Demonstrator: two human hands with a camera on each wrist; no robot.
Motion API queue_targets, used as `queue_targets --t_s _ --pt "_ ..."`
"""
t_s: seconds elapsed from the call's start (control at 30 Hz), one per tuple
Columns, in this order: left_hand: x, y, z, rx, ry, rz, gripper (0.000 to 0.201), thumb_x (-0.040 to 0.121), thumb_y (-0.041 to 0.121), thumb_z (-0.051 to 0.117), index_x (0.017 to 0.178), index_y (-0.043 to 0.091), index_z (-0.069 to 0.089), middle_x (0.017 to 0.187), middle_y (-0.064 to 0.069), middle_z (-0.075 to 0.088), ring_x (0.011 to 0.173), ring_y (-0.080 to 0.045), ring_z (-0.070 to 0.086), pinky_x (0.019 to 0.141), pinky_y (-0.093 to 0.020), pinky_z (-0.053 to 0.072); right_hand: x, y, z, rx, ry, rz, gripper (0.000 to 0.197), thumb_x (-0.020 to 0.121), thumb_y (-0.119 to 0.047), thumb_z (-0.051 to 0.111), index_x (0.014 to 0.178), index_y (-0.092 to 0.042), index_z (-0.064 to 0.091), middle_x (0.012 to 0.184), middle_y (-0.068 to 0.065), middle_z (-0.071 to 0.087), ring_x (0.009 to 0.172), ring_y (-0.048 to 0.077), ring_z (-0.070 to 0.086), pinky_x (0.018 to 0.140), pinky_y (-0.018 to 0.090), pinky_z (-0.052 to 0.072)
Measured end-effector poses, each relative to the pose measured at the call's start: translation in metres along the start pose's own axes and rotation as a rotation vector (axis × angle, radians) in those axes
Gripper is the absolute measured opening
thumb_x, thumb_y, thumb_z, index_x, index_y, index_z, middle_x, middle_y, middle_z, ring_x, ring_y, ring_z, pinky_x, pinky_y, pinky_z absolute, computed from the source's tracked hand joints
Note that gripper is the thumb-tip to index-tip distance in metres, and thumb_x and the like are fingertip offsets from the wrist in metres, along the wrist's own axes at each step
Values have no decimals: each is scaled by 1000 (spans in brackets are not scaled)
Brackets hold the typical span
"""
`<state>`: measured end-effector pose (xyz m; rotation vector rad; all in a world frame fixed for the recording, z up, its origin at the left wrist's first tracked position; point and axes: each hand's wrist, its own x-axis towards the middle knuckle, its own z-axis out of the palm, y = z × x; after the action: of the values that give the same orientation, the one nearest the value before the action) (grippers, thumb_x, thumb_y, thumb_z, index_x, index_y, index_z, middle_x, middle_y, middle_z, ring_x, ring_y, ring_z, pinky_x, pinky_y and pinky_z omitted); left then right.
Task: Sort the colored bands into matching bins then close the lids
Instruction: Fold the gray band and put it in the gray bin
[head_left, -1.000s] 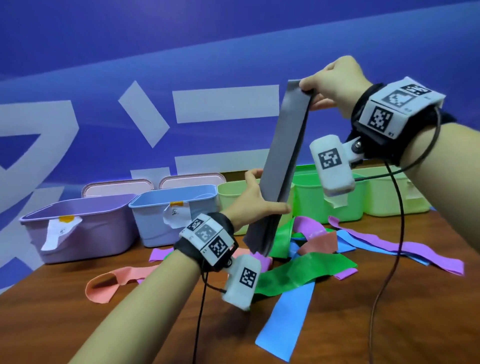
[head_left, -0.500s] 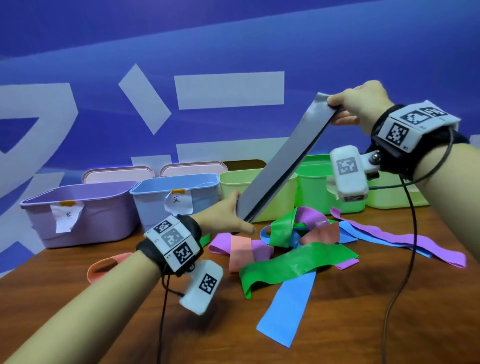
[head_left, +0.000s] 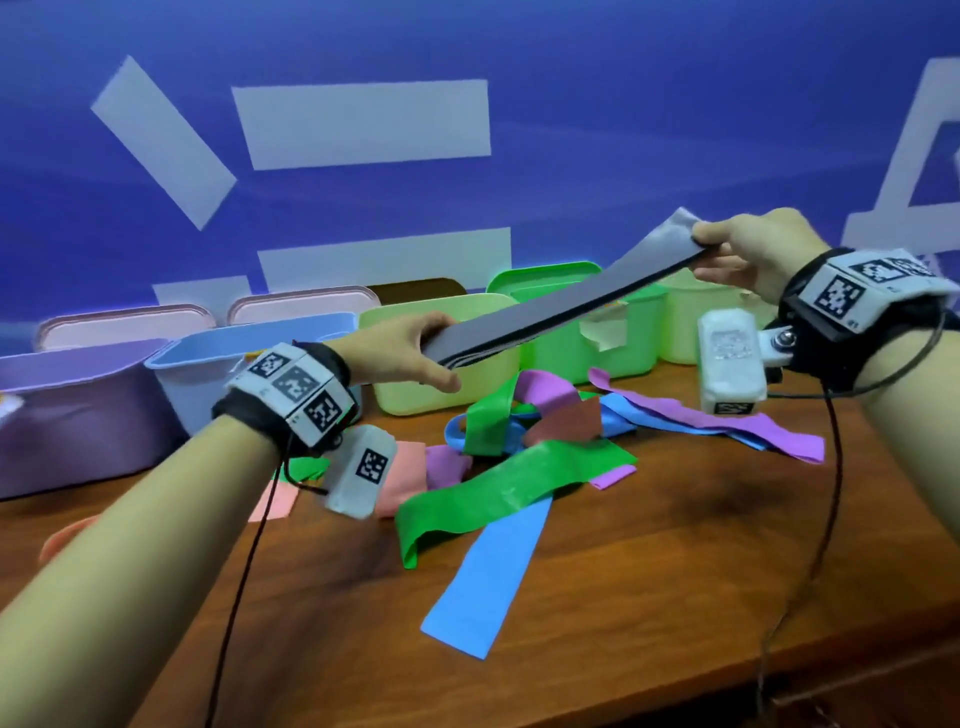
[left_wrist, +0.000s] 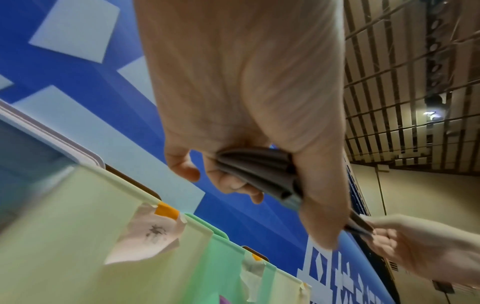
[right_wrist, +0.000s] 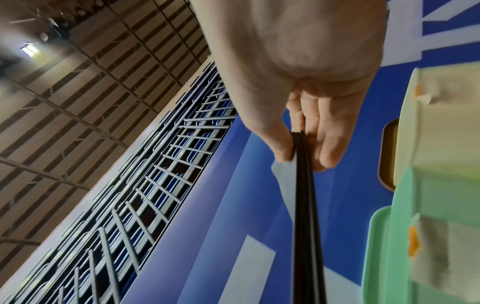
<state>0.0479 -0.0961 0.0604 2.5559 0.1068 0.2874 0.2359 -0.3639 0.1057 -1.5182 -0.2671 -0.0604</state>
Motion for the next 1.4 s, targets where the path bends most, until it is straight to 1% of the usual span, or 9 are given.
queue_targets --t_s 0.1,0.23,0.37,0.5,0.77,0.9,1.13,1.33,1.4 --pt "28 19 20 -38 -93 10 50 75 13 78 114 15 48 93 -1 56 66 4 54 60 -6 42 18 21 -40 -24 23 88 16 87 -6 62 78 -2 50 73 12 55 34 8 58 42 19 53" --pt "69 58 54 -124 -153 -11 68 76 39 63 133 17 34 90 1 50 85 -11 50 69 -13 39 46 54 -93 -32 99 185 17 89 -5 59 77 -5 47 76 13 55 39 12 60 38 22 51" --pt "113 93 91 -182 -221 -62 57 60 26 54 115 20 37 83 0 46 81 -15 45 70 -23 35 73 90 -141 -96 222 278 21 89 -7 58 73 -9 46 51 8 56 25 5 49 28 14 39" --pt "159 103 122 -294 -251 -215 24 87 -1 46 98 21 45 67 -1 43 55 -9 42 51 -24 26 101 123 -176 -242 292 344 27 86 -10 62 65 -7 46 28 2 43 17 5 35 29 8 30" --pt "230 99 179 -635 -171 -415 42 94 -5 42 130 14 47 104 -9 48 74 -17 50 71 -29 45 148 157 -204 -365 190 475 20 76 -9 75 86 1 61 66 15 65 58 20 64 51 29 57" --pt "249 90 199 -755 -100 -493 39 94 -5 42 128 11 51 94 -10 52 68 -19 53 52 -25 52 194 178 -216 -426 172 487 32 71 -10 77 95 5 62 85 17 69 70 22 69 68 33 60" --pt "279 76 228 -745 -132 -546 40 94 -4 45 132 7 47 83 -7 52 65 -16 57 53 -21 52 219 170 -196 -556 144 514 11 77 -3 71 80 3 62 47 13 63 38 16 61 43 24 54" --pt "285 65 236 -619 -222 -567 39 94 -1 47 130 13 49 95 -3 55 71 -9 53 45 -16 49 230 182 -196 -704 80 579 15 85 -4 63 76 4 54 55 14 59 34 21 55 32 18 39" --pt "284 66 234 -632 -230 -560 38 94 -4 46 127 13 50 110 -8 53 84 -15 57 63 -21 55 227 183 -194 -759 66 573 12 88 -6 61 84 3 53 60 13 57 45 24 54 39 25 40"
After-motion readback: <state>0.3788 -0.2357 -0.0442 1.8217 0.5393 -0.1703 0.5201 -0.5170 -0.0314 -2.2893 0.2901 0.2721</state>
